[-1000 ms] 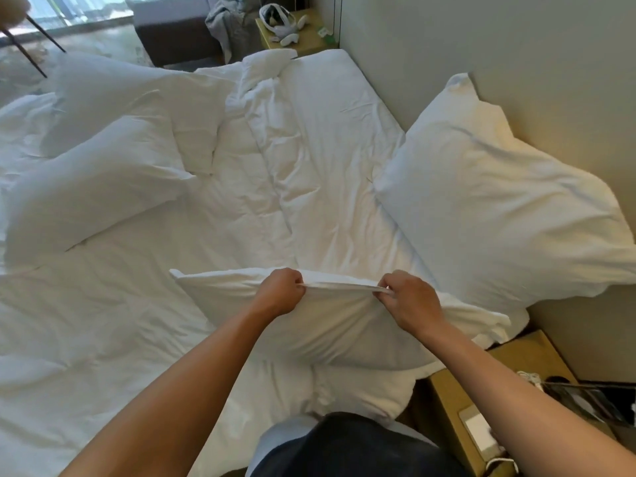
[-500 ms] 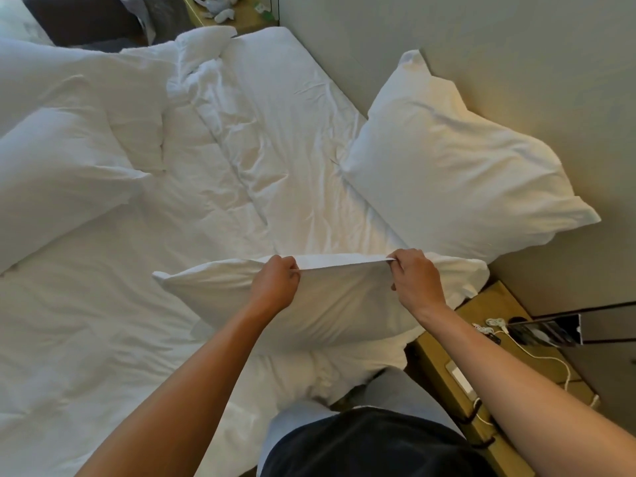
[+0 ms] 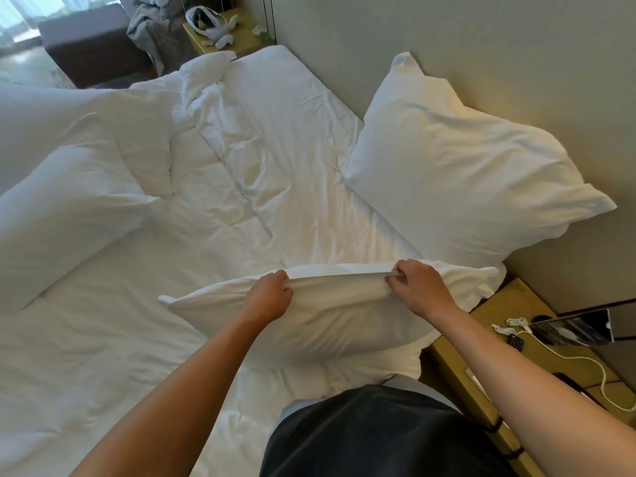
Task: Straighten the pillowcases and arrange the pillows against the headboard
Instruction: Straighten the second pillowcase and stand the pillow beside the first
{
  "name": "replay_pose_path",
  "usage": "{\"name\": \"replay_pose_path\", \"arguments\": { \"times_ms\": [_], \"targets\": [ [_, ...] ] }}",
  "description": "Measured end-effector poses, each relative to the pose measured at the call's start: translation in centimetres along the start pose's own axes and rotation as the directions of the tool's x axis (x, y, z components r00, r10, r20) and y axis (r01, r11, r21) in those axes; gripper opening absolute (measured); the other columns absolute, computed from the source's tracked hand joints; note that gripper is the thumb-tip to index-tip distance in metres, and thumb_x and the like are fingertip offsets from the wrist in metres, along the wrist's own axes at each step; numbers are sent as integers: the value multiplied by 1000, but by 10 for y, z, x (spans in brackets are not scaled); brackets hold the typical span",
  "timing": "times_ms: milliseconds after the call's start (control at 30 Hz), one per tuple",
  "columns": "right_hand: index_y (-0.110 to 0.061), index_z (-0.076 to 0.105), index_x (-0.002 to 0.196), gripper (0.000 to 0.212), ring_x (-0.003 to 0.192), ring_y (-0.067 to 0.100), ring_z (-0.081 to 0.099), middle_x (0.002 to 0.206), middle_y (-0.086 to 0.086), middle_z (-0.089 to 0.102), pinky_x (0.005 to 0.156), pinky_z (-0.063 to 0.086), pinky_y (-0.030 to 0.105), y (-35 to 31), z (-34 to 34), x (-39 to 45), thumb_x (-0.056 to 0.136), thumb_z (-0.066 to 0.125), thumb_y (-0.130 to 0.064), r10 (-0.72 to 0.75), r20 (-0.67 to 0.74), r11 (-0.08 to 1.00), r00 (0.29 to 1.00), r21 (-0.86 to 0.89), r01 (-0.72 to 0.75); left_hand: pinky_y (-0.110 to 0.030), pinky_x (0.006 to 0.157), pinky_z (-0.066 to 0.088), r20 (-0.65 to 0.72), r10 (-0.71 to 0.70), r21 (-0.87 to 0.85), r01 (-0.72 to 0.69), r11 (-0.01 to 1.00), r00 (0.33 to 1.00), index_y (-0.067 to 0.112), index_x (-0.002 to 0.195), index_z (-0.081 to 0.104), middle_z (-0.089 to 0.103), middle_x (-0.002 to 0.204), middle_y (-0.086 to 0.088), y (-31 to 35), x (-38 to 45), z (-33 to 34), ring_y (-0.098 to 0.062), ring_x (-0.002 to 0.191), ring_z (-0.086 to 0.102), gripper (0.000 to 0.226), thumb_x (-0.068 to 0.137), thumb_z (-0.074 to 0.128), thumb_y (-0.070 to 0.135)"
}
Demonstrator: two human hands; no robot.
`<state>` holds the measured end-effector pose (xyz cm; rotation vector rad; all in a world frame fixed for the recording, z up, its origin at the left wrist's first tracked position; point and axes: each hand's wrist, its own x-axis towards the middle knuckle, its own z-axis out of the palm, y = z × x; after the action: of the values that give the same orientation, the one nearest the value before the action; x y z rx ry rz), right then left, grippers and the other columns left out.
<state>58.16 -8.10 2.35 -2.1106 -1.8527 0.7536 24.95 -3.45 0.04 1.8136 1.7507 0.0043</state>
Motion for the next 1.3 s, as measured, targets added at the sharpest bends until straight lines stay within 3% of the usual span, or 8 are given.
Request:
{"name": "replay_pose_path", "arguments": {
  "times_ms": [133,333,500,733,900,1167,1300],
  "targets": [
    [-21,53,76,29,69,8,52,78,-6,54,59,37,26,6,4,-5,90,73,-37,5,27,999,1000,-35,-4,-40,78,54,-14,-6,16,6,1000,1000,6,100,69,70,104,-11,-2,-1,-1,-30,90,65,27,98,44,15],
    [-21,61,84,17,76,17,59,81,-7,63,73,53,39,3,9,-6,99,61,-26,22,-28,1000,999,-21,-23,-41,83,54,-48,-28,10,28,1000,998,12,106,73,59,110,-10,-13,-8,-1,-33,95,64,33,104,42,22],
    [-22,68,85,20,75,15,62,79,-9,68,72,55,39,3,6,-4,102,61,-30,1,-67,1000,998,22,0,-42,75,51,-142,-18,55,26,998,990,8,86,59,61,89,-9,-9,-11,-11,-32,84,61,33,106,37,20],
    [-24,74,88,20,72,16,66,71,-9,70,73,57,40,-5,-21,9,102,63,-33,-20,-155,992,988,122,39,-44,73,51,-207,-1,37,9,999,978,9,83,57,64,82,-6,14,-2,-50,-28,79,59,29,105,39,17],
    [-24,75,85,19,71,19,68,68,-8,71,75,58,41,-6,-58,14,100,64,-30,21,-244,984,970,176,23,-43,70,50,-275,129,98,-106,990,953,12,80,58,63,80,-4,50,18,-86,-26,77,59,31,104,41,21],
    [-30,74,82,19,64,6,67,59,-14,69,70,58,37,32,-116,2,99,66,-29,104,-405,971,909,239,-5,-33,61,37,-342,380,209,-324,923,859,14,87,65,61,83,-2,152,77,-122,-21,73,56,29,105,44,23],
    [-30,75,81,20,63,3,66,58,-15,68,70,58,36,58,-129,-10,99,68,-28,199,-454,954,869,294,-66,-35,59,43,-313,464,212,-415,885,829,16,85,61,57,81,1,199,96,-113,-21,72,56,30,106,42,26]
  ]
}}
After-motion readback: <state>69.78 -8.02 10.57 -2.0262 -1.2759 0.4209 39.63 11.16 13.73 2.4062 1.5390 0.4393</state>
